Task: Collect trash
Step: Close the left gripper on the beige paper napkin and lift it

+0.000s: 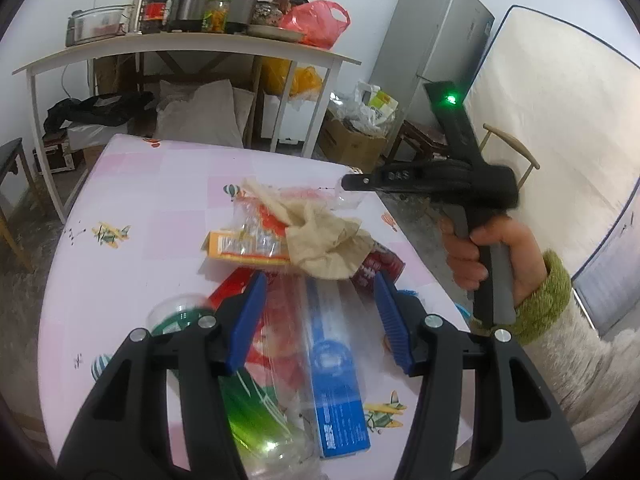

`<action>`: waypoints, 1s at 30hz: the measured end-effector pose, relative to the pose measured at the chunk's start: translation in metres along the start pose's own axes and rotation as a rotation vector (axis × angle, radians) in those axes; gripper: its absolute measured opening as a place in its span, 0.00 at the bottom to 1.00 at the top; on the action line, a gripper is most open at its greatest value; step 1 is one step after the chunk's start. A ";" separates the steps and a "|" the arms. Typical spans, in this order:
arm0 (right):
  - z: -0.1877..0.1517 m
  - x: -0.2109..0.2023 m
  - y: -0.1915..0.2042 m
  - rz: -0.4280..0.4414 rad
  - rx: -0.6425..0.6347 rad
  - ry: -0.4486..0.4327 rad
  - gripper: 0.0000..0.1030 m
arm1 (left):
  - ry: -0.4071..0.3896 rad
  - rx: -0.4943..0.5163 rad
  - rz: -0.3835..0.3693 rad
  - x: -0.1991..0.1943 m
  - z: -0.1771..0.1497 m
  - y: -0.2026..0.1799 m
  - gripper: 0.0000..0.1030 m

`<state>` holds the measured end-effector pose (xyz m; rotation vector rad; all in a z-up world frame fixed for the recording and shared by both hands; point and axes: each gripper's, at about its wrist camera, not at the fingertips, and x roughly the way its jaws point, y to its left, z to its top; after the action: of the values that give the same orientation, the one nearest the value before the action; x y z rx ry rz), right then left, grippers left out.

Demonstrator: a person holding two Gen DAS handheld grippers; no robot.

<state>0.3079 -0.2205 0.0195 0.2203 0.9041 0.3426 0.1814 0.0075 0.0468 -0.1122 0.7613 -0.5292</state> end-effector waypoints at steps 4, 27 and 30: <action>0.005 -0.011 -0.015 0.029 0.023 -0.016 0.06 | 0.085 -0.037 -0.038 0.024 0.024 0.003 0.60; -0.013 -0.022 -0.073 0.025 0.085 -0.037 0.19 | 0.211 -0.082 0.025 0.096 0.051 0.001 0.00; -0.015 -0.037 -0.071 0.041 0.077 -0.087 0.25 | 0.130 -0.064 -0.001 0.072 0.054 -0.006 0.00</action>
<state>0.2889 -0.2990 0.0137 0.3224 0.8287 0.3339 0.2587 -0.0382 0.0427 -0.1390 0.9054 -0.5171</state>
